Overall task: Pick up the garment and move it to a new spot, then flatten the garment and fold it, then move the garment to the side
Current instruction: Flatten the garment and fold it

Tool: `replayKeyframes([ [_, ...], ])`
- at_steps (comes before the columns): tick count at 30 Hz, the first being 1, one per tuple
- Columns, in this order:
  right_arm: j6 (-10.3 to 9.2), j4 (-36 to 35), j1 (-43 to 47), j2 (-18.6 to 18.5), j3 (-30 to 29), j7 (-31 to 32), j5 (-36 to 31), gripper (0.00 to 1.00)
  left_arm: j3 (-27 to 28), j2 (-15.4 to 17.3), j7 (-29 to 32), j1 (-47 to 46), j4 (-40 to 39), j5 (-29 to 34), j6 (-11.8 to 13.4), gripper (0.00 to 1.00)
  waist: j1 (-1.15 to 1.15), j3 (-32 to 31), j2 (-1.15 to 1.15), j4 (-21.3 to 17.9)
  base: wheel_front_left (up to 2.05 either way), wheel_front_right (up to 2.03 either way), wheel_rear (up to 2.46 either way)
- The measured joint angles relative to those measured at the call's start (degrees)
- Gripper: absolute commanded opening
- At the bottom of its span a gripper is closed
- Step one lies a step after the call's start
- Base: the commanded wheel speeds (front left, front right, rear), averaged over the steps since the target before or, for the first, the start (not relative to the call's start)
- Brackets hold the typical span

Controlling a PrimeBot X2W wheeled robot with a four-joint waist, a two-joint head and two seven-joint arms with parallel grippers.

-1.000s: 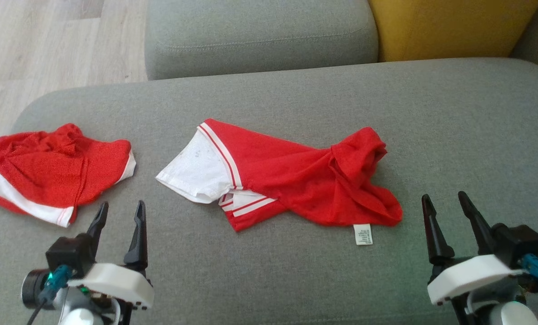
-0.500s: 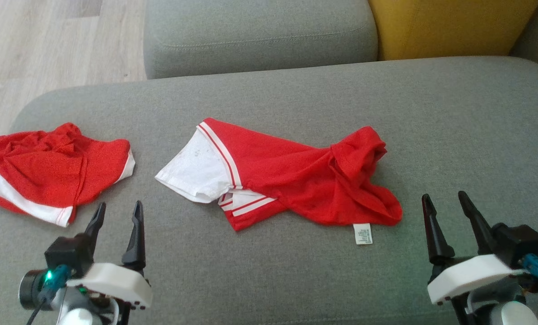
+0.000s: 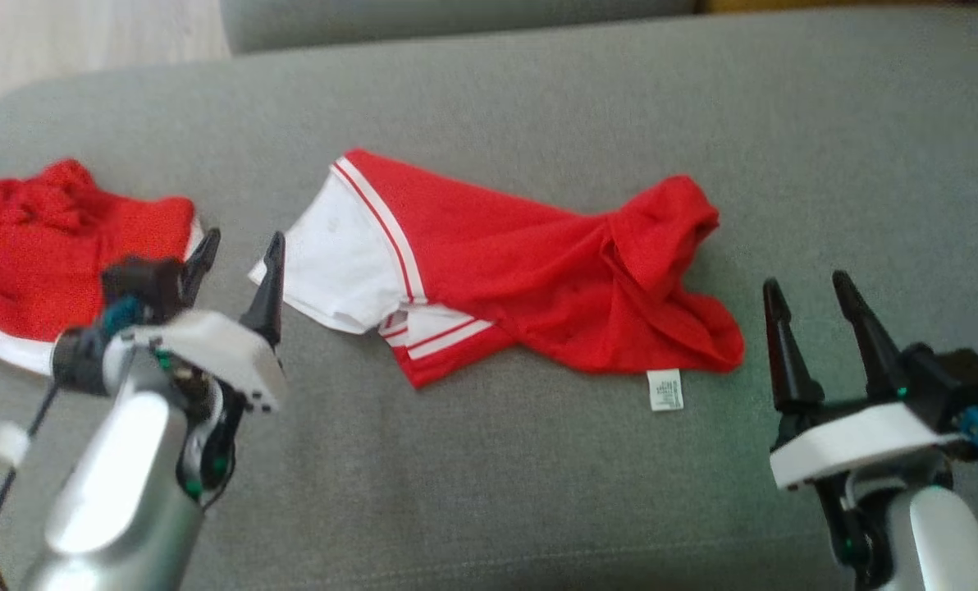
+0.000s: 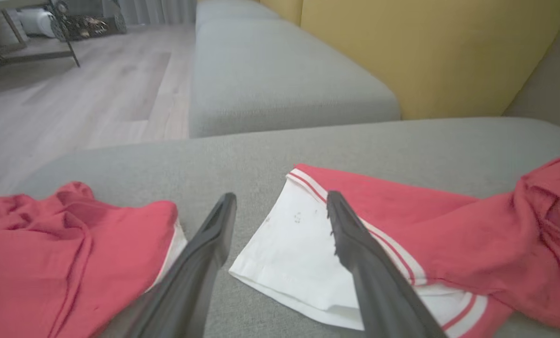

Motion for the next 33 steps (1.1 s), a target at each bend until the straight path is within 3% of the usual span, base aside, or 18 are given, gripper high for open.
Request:
replayKeyframes([
  [8, 0.0, 0.74, -3.27, 0.0, 0.62, -1.64, 0.47, 1.0, 0.04, -0.47, 6.2, -9.05, 19.17, -3.69, -4.0, 1.0, 0.01, 7.41, 0.0, -2.65, 0.0, 0.0, 0.0],
  [15, 0.0, 1.86, -4.16, -0.01, 0.18, -2.11, 0.86, 1.0, 1.01, -1.05, 7.75, -13.08, 25.74, -6.32, -7.19, 1.0, 0.0, 9.26, 0.0, -3.84, 0.0, 0.0, 0.0],
  [16, 0.0, 2.15, -4.16, -0.01, 0.14, -2.03, 0.83, 1.0, 0.97, -1.2, 7.72, -13.45, 26.14, -6.6, -7.64, 0.75, 0.0, 9.33, 0.0, -3.78, 0.0, 0.0, 0.0],
  [17, 0.0, 2.45, -4.15, -0.01, 0.19, -1.85, 0.8, 1.0, 0.85, -1.44, 7.64, -13.73, 26.61, -6.57, -7.83, 0.29, 0.0, 9.36, 0.0, -3.71, 0.0, 0.0, 0.0],
  [18, 0.0, 2.67, -4.14, -0.01, 0.33, -1.48, 0.53, 1.0, 0.8, -1.66, 7.39, -14.0, 27.02, -6.57, -8.04, 0.0, 0.0, 9.38, 0.0, -3.66, 0.0, 0.0, 0.0],
  [33, 0.0, 12.33, -3.97, -2.36, 6.67, 4.86, -4.23, 1.0, -1.26, -4.14, 1.9, -16.96, 29.42, -5.99, -8.95, 0.0, 0.0, 11.26, 0.0, -1.28, 0.0, 0.0, 0.0],
])
